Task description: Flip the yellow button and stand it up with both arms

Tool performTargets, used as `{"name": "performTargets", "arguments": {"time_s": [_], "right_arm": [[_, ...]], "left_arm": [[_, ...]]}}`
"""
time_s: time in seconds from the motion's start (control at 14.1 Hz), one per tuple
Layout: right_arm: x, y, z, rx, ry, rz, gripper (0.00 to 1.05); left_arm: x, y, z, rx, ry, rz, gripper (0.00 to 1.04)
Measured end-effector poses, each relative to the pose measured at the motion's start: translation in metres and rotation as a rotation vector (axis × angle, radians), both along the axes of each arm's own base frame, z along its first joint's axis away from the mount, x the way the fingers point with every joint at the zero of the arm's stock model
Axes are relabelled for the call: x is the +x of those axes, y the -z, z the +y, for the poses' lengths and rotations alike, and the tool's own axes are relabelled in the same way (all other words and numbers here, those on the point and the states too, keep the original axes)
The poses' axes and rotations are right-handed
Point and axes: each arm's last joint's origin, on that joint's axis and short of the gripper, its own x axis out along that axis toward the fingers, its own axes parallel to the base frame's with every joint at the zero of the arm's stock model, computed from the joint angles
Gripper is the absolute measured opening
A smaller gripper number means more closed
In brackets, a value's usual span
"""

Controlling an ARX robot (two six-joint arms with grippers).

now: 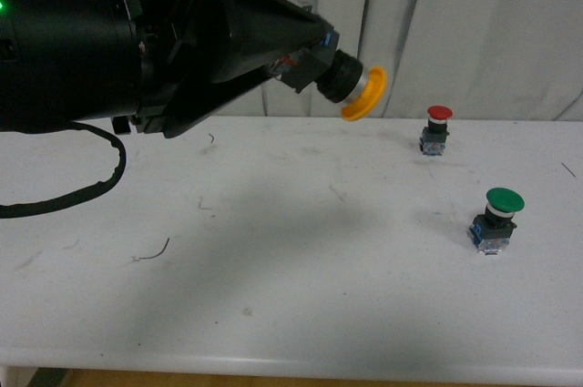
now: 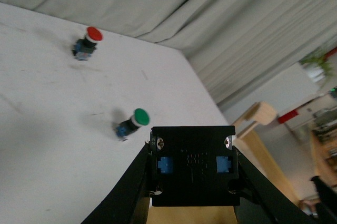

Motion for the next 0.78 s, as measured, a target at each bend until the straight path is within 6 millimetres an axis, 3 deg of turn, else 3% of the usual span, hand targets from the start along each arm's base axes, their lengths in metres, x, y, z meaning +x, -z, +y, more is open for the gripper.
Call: {"name": "performTargets", "arguments": {"time_s": [0.28,0.78], "right_arm": [[0.000,0.000,0.000,0.000,0.000,0.000,0.98],[0.000,0.000,0.000,0.000,0.000,0.000,0.98]], "left_arm": [[0.003,0.010,0.002,-0.282,0.045,0.096,0.36],[0.011,0.003,-0.009,-0.344,0.076,0.120,0.36]]}}
